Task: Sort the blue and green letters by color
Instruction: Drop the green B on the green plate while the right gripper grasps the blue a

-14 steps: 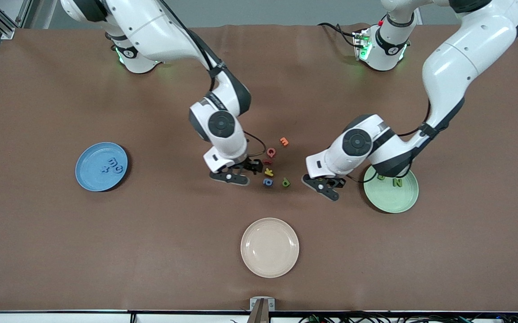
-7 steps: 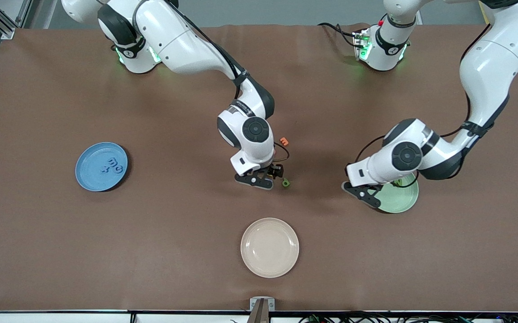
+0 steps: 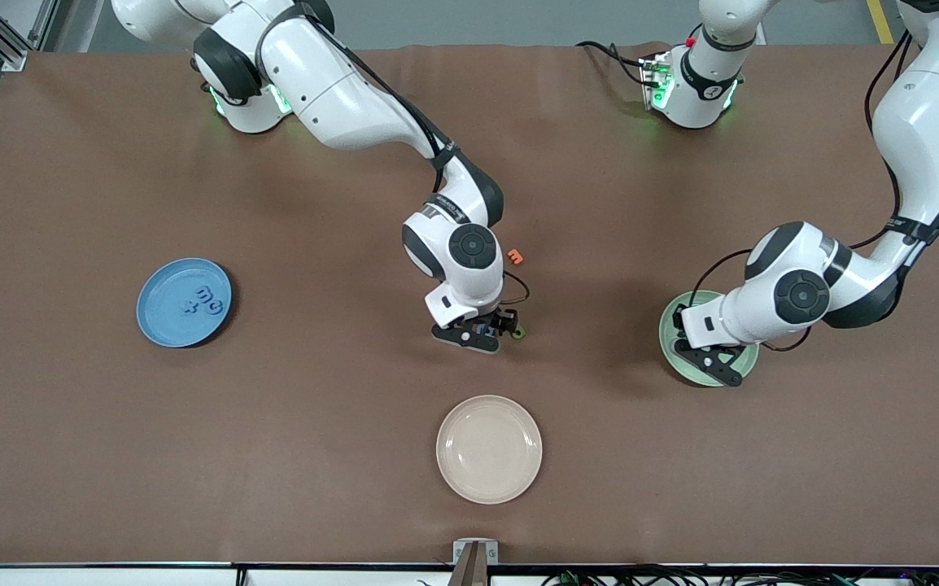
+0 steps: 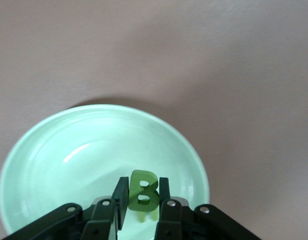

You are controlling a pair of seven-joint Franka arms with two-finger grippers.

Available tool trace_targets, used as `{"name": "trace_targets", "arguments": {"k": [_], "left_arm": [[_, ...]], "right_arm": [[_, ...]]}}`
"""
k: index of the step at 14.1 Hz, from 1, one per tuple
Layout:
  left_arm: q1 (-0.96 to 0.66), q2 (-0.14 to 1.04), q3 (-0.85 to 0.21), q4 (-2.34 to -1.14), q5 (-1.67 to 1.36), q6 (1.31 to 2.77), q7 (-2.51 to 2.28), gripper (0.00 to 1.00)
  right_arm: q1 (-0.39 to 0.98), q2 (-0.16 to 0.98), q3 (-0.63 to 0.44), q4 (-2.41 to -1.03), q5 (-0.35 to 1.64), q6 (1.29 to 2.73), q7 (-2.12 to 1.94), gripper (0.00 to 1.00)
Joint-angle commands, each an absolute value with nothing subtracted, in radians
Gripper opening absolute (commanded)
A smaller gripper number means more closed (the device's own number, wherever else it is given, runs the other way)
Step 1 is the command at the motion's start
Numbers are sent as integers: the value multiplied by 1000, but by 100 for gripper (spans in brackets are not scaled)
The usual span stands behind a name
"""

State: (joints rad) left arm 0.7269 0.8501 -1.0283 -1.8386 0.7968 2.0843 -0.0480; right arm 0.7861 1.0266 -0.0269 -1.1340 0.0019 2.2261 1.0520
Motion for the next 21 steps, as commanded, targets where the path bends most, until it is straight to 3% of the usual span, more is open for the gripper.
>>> {"name": "trace_targets", "arguments": {"k": [1,8,12,15,17,21], "left_arm": [[741,831,-1028,-1848,845,2074,-34,14],[739,842,-985,-1850,888,2088,-26,14],[735,854,-983,-1851,888,2111,-28,16],[732,861,-983,-1850,888,2112,-28,16],[730,861,-983,-1850,888,2112,-26,21],[732,859,-983,-1848,888,2112,-26,63]], "right_arm": [[802,1052,-38,-1086,-9,2209,1092,91],[813,1063,-43,-1088,-18,2209,1108,47],[807,1063,-43,-1089,-17,2204,1108,3],[784,1042,-43,-1089,-18,2125,1095,0],[750,990,-43,-1091,-18,2022,999,0],[643,830,-41,-1193,-11,1859,772,0]]}}
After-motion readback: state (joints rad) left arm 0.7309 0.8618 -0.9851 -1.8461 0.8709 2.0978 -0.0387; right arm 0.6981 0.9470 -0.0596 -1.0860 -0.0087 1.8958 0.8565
